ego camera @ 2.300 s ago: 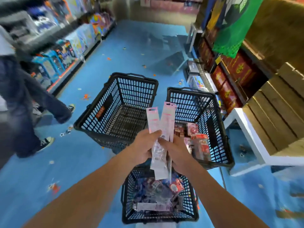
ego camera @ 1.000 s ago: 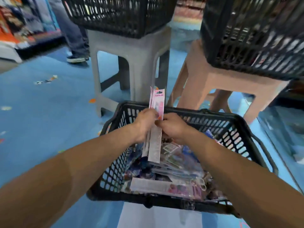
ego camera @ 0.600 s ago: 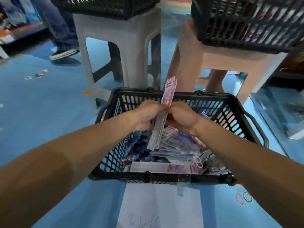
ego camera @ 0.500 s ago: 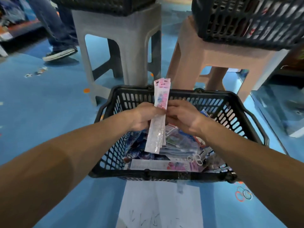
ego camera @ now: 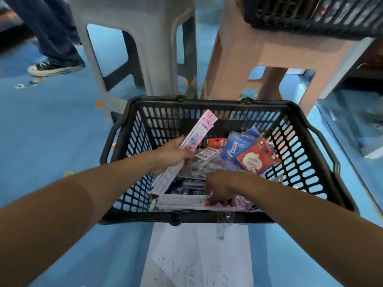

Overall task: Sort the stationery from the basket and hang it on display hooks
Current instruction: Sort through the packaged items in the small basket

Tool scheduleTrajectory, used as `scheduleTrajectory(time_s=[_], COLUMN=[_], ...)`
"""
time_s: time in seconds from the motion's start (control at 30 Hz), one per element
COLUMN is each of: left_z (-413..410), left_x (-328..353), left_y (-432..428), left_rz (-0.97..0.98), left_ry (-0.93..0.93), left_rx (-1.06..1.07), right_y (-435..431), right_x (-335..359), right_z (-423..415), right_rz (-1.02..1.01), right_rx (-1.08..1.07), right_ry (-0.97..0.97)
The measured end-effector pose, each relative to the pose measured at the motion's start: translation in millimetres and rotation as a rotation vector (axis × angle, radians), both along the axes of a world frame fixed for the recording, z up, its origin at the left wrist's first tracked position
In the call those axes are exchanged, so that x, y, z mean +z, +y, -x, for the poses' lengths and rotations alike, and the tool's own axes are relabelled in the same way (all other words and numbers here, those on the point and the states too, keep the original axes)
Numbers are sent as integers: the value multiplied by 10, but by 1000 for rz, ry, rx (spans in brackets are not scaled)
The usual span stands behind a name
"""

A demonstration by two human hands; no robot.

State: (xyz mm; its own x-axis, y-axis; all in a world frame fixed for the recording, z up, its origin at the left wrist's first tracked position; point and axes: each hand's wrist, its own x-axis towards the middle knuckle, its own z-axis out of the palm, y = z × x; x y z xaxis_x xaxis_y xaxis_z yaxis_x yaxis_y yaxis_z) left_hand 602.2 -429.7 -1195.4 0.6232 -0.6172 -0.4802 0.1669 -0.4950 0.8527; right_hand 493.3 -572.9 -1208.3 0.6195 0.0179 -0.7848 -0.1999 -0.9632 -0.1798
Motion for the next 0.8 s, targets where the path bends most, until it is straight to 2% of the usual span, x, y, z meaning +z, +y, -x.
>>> scheduleTrajectory(time_s=[0.2, 0.37, 0.53, 0.67, 0.73, 0.8], left_z=[-7, 37, 85, 109, 94, 134], left_x=[-109, -135, -71, 9, 31, 112], left_y=[-10, -23, -4, 13, 15, 27], left_rz=[-82, -153, -254, -280, -280, -245], left_ry=[26, -14, -78, -94, -85, 7], left_rx=[-21, -54, -172, -236, -296, -328], right_y=[53, 71, 54, -83, -195, -271], right_x=[-64, -50, 124, 369, 513, 636], right_z=[3, -93, -148, -175, -196, -206], right_rz=[156, 128, 115, 55, -37, -104], right_rx=[293, 248, 277, 233, 149, 51], right_ry=[-97, 20, -34, -132, -239, -388])
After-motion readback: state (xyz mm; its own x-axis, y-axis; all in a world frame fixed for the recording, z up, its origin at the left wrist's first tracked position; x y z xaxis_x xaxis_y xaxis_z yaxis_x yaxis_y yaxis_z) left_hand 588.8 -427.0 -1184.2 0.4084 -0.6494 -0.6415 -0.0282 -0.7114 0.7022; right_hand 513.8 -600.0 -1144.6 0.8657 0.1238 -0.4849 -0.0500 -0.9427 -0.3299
